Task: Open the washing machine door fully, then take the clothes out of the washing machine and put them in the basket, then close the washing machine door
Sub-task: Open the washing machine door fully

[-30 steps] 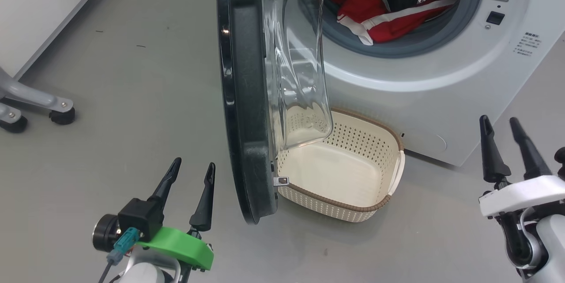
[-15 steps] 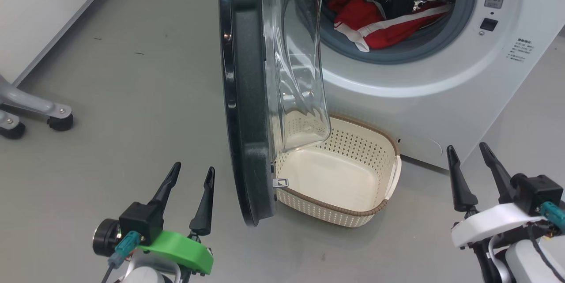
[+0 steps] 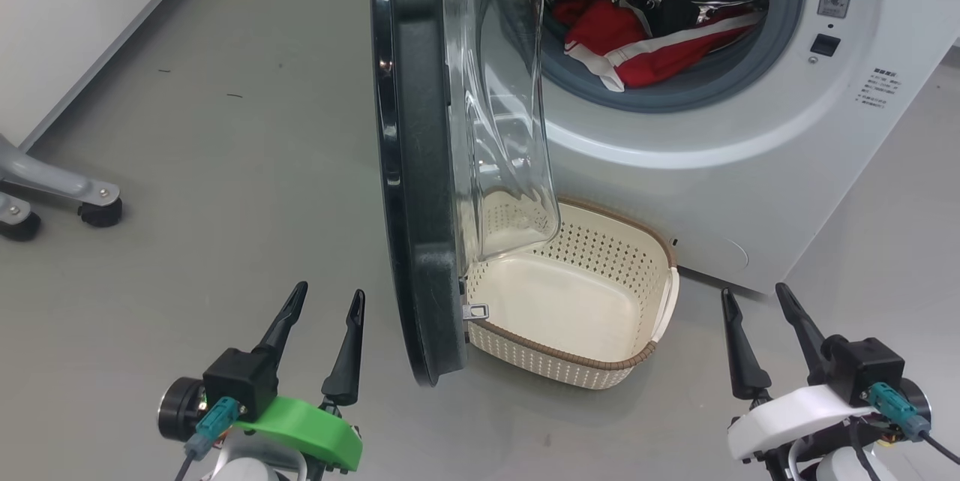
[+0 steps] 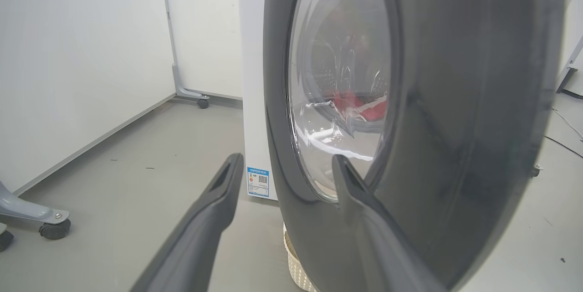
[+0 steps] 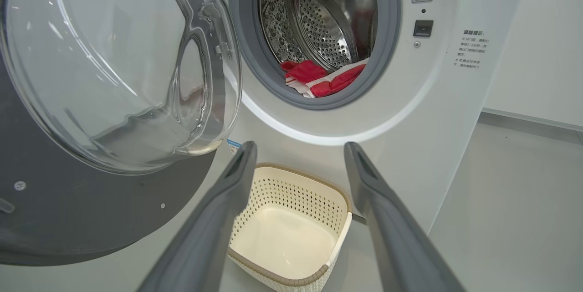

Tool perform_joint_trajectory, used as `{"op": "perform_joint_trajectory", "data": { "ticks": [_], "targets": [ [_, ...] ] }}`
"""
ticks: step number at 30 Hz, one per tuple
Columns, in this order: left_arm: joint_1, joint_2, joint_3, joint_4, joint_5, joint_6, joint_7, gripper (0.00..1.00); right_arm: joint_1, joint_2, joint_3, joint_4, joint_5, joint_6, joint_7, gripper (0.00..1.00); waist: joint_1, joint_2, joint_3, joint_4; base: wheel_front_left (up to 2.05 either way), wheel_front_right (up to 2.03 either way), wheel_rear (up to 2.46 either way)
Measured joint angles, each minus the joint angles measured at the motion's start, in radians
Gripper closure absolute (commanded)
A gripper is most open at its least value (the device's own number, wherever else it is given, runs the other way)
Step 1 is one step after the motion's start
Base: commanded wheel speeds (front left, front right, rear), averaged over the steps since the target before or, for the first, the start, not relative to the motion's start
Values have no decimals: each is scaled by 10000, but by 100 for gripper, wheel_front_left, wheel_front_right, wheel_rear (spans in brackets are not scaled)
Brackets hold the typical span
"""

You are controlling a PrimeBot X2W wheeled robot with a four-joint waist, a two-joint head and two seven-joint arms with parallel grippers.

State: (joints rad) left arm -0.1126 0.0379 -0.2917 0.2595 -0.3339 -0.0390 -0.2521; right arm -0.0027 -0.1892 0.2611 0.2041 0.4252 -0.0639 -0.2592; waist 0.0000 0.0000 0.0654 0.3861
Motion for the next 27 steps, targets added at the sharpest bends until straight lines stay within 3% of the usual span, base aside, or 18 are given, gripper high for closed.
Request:
{"op": "perform_joint_trajectory", "data": {
  "ticks": [23,24,25,27],
  "targets": [
    [8,0,-17,105,2,4,0,0,327,602,-696,-27,-711,416,0,0,0,0,-30,-20,0,0,0],
    [8,0,-25,128,17,4,0,55,327,614,-729,-27,-748,443,0,0,0,0,-33,-20,0,0,0],
    [10,0,-35,155,21,4,0,100,327,627,-759,-27,-771,453,0,0,0,0,-35,-21,0,0,0],
    [18,0,-48,188,27,4,0,100,329,654,-826,-31,-809,483,0,0,0,0,-38,-21,0,0,0]
  ]
}}
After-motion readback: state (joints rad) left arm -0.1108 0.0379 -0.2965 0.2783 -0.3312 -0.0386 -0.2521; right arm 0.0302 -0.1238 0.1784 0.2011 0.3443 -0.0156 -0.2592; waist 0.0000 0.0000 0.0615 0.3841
